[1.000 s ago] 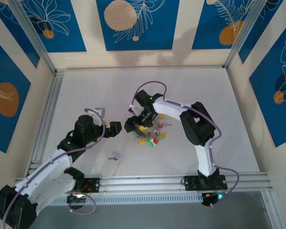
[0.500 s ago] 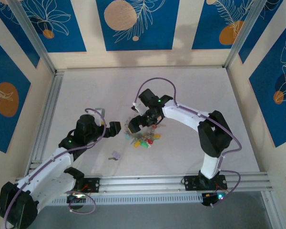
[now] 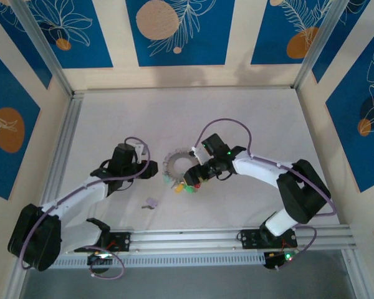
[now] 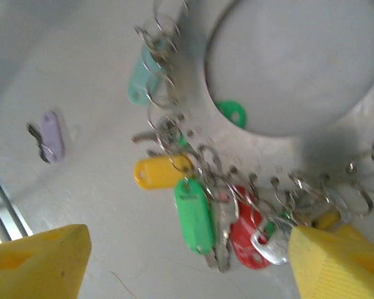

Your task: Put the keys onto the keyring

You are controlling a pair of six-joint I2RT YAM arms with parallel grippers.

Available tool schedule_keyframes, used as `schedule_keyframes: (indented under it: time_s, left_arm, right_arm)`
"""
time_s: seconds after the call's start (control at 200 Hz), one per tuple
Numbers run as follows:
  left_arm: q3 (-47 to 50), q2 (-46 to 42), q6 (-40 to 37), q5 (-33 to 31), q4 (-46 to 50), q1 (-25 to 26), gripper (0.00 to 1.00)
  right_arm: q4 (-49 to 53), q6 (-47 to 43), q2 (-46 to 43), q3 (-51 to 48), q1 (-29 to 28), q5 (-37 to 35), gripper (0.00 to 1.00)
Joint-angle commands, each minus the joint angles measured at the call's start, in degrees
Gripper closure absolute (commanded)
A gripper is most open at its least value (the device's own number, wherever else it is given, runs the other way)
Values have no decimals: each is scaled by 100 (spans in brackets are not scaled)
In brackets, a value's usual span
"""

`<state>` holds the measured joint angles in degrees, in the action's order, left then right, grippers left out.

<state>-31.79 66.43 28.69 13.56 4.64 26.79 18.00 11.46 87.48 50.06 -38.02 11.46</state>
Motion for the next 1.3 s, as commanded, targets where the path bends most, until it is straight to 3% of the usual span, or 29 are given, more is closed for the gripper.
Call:
schedule_keyframes:
  time_s: [0.0,0.325,0.625,1.055,1.295]
  left_arm:
    - [-220,341,266,388,-284,183,63]
    - [-130,849,1130,-115,-618,845,61]
    - [-20,953,1925,-696,-614,1187,65]
    - [-365,1601,1627,-782,-639,1212,74]
    - [-833,1339,954,-1159,206,1194,74]
  right_arm:
    - [-915,71,-210,-302,9,114,14]
    - [-1963,395,-822,-1315,253,-110,13]
    - [-2274,387,-1101,-1632,390,-30,2]
    - [-2321,330,-1139,-1700,686,119,1]
    - [-2303,283,-1151,-1634,752,199,1]
